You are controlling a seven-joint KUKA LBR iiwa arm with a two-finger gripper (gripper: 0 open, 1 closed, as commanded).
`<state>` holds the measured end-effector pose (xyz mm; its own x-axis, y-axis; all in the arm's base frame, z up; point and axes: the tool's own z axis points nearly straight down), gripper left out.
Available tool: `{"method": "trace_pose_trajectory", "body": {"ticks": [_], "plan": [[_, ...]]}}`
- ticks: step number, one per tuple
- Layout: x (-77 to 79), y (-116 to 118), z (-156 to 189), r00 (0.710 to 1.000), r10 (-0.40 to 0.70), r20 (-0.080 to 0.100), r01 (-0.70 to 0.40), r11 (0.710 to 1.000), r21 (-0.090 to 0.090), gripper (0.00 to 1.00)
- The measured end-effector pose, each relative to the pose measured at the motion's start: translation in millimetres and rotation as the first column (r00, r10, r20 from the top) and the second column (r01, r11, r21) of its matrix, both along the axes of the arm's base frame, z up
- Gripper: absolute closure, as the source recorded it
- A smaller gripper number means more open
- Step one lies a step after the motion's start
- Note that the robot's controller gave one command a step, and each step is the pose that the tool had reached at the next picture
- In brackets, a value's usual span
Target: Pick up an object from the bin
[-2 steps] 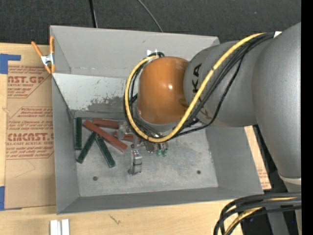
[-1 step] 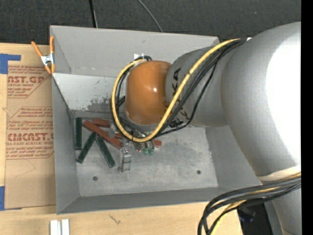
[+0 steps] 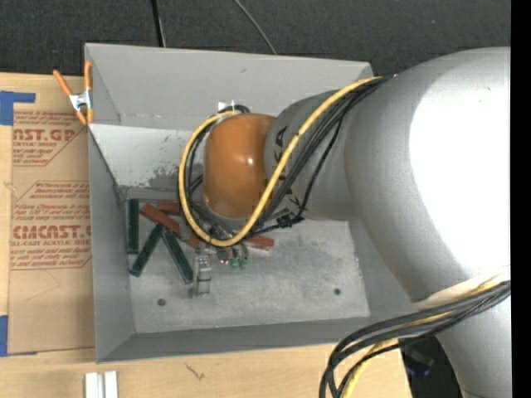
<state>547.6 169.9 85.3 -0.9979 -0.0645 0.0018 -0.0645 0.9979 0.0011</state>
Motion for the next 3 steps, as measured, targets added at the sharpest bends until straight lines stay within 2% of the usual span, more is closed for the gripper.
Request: {"method": "trace_pose_trajectory", "body": {"ticks": [1, 2, 3], "plan": [[22.9, -7.4, 1.4, 0.985, -0.173, -0.009, 0.173, 0.985, -0.01, 1.0], [22.9, -7.4, 1.4, 0.985, -0.173, -0.009, 0.173, 0.985, -0.01, 1.0], [22.0, -26.3, 46.7, 0.982, -0.19, -0.006, 0.19, 0.982, -0.004, 1.0]]}}
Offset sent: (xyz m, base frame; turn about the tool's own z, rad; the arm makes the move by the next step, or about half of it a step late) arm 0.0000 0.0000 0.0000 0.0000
